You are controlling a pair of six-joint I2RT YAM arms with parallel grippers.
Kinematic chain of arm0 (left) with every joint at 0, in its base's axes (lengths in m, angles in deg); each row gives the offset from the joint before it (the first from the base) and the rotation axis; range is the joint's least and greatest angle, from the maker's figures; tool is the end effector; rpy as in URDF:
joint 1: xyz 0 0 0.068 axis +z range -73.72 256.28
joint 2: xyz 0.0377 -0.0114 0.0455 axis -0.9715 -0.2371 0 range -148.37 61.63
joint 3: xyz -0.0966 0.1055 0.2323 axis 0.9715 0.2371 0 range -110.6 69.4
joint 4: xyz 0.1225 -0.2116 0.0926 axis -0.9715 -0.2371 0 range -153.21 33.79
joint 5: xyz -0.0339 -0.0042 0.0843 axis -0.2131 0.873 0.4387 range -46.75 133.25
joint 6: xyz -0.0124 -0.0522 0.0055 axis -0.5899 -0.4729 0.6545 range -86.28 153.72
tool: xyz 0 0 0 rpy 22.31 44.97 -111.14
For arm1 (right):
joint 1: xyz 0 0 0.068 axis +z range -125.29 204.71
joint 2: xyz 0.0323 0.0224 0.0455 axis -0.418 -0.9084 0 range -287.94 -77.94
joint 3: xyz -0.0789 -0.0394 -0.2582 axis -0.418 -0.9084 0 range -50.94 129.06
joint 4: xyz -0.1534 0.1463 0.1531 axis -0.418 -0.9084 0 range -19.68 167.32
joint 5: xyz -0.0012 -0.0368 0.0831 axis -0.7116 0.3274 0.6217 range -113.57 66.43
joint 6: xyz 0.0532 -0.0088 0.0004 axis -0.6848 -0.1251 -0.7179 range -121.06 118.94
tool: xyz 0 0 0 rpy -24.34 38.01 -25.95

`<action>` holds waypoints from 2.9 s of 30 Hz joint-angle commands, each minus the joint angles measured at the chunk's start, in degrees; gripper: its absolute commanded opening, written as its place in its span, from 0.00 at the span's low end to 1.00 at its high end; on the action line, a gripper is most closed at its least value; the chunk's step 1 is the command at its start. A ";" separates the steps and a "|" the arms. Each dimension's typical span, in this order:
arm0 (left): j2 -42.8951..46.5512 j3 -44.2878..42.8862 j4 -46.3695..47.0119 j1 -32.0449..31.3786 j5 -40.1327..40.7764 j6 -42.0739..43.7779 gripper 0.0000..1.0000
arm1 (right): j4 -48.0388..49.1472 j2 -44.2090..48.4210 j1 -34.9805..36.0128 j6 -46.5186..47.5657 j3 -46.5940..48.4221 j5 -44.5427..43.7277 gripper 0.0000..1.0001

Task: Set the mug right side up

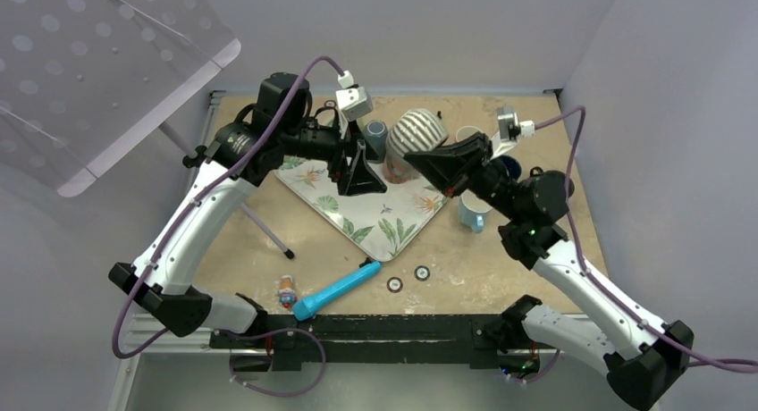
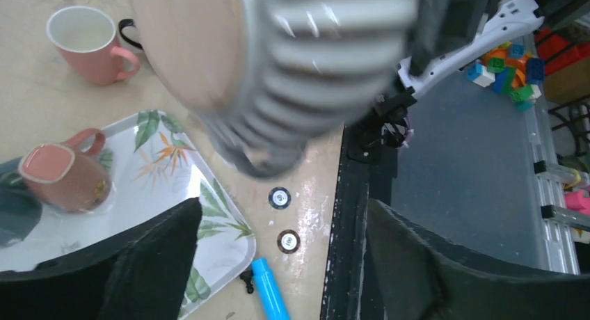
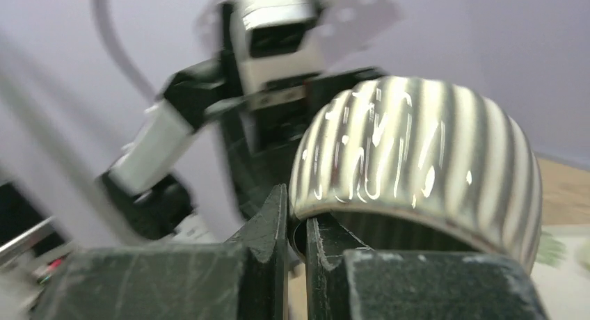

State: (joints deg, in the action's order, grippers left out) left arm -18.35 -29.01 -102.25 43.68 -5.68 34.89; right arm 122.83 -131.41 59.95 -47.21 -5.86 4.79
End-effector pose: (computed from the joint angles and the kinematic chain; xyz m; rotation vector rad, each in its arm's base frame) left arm 0.2162 -0.1702 0.4628 1.1133 1.7618 -1.2096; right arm 0.1520 0.1280 0.4128 -0.4134 1.0502 1.5119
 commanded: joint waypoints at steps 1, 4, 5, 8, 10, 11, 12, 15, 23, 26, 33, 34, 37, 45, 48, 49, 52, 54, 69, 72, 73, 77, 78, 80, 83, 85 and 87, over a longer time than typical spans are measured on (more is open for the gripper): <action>4.18 1.78 -5.50 0.49 8.77 10.21 1.00 | -37.86 3.17 -1.70 15.73 12.89 -18.79 0.00; 7.96 6.79 -3.15 0.61 19.20 13.34 1.00 | -58.10 1.16 -1.76 22.13 18.43 -22.90 0.00; 8.80 8.31 -2.72 0.64 21.91 14.42 1.00 | -62.48 0.14 -1.68 23.03 19.27 -22.41 0.00; 9.37 10.24 -4.03 0.67 26.72 16.52 1.00 | -71.10 -2.92 -1.21 24.15 18.53 -19.12 0.00; 9.03 10.78 -6.05 0.63 28.19 17.50 1.00 | -74.76 -4.58 0.17 24.69 16.55 -18.85 0.00; 8.93 11.19 -6.98 0.69 28.82 17.93 1.00 | -76.31 -5.23 0.89 24.78 15.47 -19.17 0.00; 8.88 11.71 -7.72 0.65 29.37 18.16 1.00 | -77.57 -5.74 1.64 24.79 14.48 -19.61 0.00; 8.23 12.71 -9.81 0.70 28.94 20.36 1.00 | -81.07 -6.96 3.62 24.47 12.55 -19.39 0.00; 0.73 6.24 -12.96 0.65 28.64 20.88 1.00 | -86.05 -16.23 4.92 26.40 10.13 -24.23 0.00; -2.37 1.73 -14.93 0.61 25.66 22.68 1.00 | -84.53 -21.69 4.92 26.50 10.80 -23.53 0.00; -5.63 -0.21 -13.66 0.72 21.49 28.51 1.00 | -86.35 -34.38 4.11 23.07 12.83 -23.54 0.00; -5.89 -0.39 -13.67 0.67 20.54 28.96 1.00 | -86.01 -35.07 4.07 21.88 12.56 -23.52 0.00; -6.10 -0.31 -13.01 0.64 18.61 29.79 1.00 | -85.78 -35.38 4.12 20.25 13.37 -23.21 0.08; -8.08 -0.80 -11.92 0.53 21.44 29.47 1.00 | -93.34 -28.38 4.11 25.42 21.46 -25.64 0.66; -9.41 -4.19 -17.40 -0.11 23.05 34.10 0.99 | -95.90 -23.99 3.39 28.19 23.83 -26.50 0.86; -9.74 -5.18 -20.73 -1.12 24.70 37.66 0.99 | -96.84 -22.69 2.71 29.21 24.62 -26.28 0.87; -12.05 -9.60 -29.61 -1.89 28.28 42.33 1.00 | -97.89 -20.17 -2.33 32.86 26.51 -23.66 0.88; -16.02 -15.53 -34.27 -2.02 27.53 42.68 1.00 | -96.87 -19.39 -7.26 34.50 27.55 -22.84 0.88; -41.01 -32.89 -1.60 -3.91 21.10 31.07 1.00 | -85.25 -18.83 -25.38 32.67 30.82 -25.27 0.87; -50.94 -41.02 -0.63 -4.82 24.08 30.68 1.00 | -86.50 -19.06 -25.51 33.13 29.79 -25.83 0.87; -52.79 -42.27 -0.18 -4.84 24.60 30.84 1.00 | -87.51 -19.34 -25.62 33.36 29.92 -26.19 0.87; -55.75 -40.36 0.47 -4.85 26.49 36.01 1.00 | -89.28 -19.31 -25.65 33.71 30.11 -28.28 0.86; -56.17 -39.65 0.51 -4.95 26.83 37.57 1.00 | -89.29 -19.42 -25.60 33.76 30.21 -28.34 0.86; -57.59 -39.34 1.02 -5.49 29.32 39.63 1.00 | -89.59 -20.17 -25.64 34.27 30.85 -27.58 0.86; -60.63 -41.47 1.80 -6.44 34.65 40.07 1.00 | -91.43 -21.77 -25.64 35.49 32.51 -26.39 0.86; -62.55 -43.03 -1.20 -6.42 35.13 41.71 0.96 | -91.97 -22.06 -25.59 35.92 32.92 -26.34 0.86; -63.08 -41.79 -2.84 -6.42 36.73 43.79 0.91 | -91.73 -21.56 -25.64 36.48 32.70 -26.42 0.86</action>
State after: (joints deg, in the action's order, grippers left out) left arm -79.75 -69.18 -103.84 37.83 26.89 73.75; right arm 32.39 -153.07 34.45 -12.90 24.43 -21.48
